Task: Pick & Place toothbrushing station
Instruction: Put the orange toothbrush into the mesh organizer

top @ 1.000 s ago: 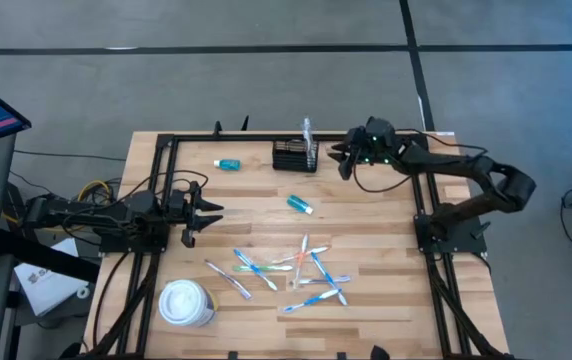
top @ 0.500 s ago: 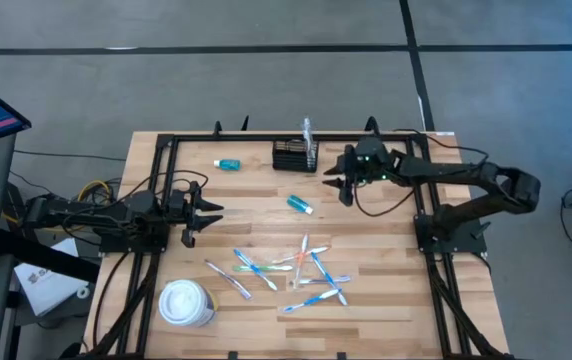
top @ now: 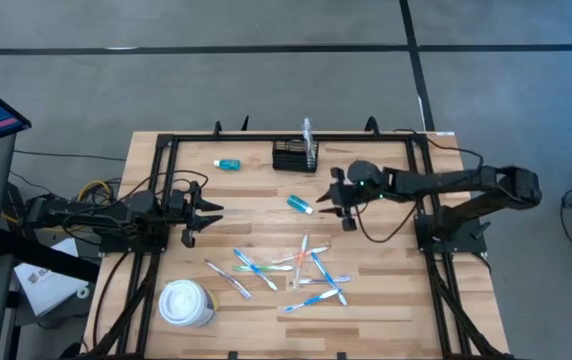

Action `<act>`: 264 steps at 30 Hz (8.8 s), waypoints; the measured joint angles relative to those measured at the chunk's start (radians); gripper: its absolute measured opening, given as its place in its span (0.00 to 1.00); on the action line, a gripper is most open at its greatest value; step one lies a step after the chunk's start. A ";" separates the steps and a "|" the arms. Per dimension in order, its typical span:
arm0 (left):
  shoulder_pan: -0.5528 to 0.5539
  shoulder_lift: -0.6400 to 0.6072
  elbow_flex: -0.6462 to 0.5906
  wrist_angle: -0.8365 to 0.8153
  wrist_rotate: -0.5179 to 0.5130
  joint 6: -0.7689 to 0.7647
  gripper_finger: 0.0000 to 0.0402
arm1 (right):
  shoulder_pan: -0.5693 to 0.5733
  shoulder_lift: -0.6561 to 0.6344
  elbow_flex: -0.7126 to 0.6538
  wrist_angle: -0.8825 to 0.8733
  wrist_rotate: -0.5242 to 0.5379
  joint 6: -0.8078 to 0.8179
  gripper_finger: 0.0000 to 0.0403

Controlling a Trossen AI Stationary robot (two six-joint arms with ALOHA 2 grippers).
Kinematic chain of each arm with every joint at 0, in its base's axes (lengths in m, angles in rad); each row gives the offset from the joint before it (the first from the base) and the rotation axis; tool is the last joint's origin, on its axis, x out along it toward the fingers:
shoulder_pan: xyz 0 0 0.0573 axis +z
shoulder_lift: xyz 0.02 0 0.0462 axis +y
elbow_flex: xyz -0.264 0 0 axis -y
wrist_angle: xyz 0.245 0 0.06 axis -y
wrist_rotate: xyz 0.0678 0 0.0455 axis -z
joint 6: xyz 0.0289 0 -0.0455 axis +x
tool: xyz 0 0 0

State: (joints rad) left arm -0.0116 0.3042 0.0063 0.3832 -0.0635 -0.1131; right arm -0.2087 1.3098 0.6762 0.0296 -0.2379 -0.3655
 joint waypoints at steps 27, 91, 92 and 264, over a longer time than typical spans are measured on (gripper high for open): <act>0.000 0.000 0.000 0.001 0.000 0.002 0.28 | 0.368 0.187 0.103 0.025 0.165 -0.119 0.29; 0.000 0.064 0.000 0.030 0.000 0.002 0.28 | 0.493 0.653 0.568 -0.382 0.213 -0.271 0.29; 0.000 0.064 0.000 0.030 0.000 0.002 0.28 | 0.493 0.655 0.568 -0.380 0.213 -0.271 0.29; 0.000 0.065 0.000 0.029 0.000 0.003 0.28 | -0.404 0.377 -0.140 1.529 -0.008 0.452 0.00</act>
State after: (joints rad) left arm -0.0116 0.3695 0.0062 0.4125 -0.0635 -0.1104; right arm -0.6130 1.6866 0.5367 1.5589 -0.2462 0.0866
